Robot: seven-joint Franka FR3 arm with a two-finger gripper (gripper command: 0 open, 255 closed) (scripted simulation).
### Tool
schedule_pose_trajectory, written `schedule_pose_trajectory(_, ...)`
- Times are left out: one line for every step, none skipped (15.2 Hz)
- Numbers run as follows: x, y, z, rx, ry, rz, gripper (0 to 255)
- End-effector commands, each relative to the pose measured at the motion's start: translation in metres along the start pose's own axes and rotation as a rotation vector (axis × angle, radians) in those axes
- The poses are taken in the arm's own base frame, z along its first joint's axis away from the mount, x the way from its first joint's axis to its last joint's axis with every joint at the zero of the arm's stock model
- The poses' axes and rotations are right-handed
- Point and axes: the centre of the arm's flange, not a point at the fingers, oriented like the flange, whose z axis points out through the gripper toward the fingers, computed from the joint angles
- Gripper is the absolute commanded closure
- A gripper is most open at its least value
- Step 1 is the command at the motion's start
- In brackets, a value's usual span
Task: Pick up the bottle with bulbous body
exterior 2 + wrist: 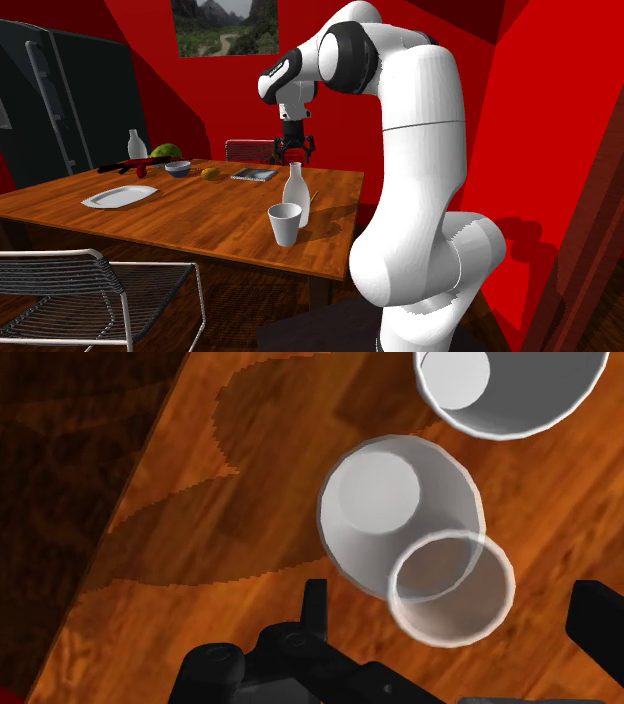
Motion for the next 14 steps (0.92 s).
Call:
schedule_pose_trajectory(0.001,0.0,0.01,0.0,0.001,0.0,0)
schedule_pose_trajectory(0.001,0.0,0.016,0.0,0.001,0.0,0)
schedule_pose_trajectory(0.002,0.0,0.021,0.0,0.001,0.0,0)
schedule_pose_trajectory(0.002,0.0,0.024,0.0,0.001,0.0,0)
schedule_pose_trajectory(0.002,0.0,0.024,0.0,0.001,0.0,0)
schedule_pose_trajectory(0.002,-0.001,0.024,0.0,0.001,0.0,255)
schedule_pose_trajectory(0.001,-0.001,0.024,0.0,0.001,0.0,255)
schedule_pose_trajectory(0.002,-0.001,0.024,0.0,0.001,0.0,255)
schedule_pose_trajectory(0.002,0.0,0.024,0.0,0.001,0.0,255)
schedule_pose_trajectory(0.002,0.0,0.024,0.0,0.001,0.0,255)
schedule_pose_trajectory(0.002,0.0,0.024,0.0,0.001,0.0,255)
schedule_pose_trajectory(0.002,0.0,0.024,0.0,0.001,0.0,255)
schedule_pose_trajectory(0.002,0.0,0.024,0.0,0.001,0.0,255)
schedule_pose_trajectory(0.002,0.0,0.024,0.0,0.001,0.0,255)
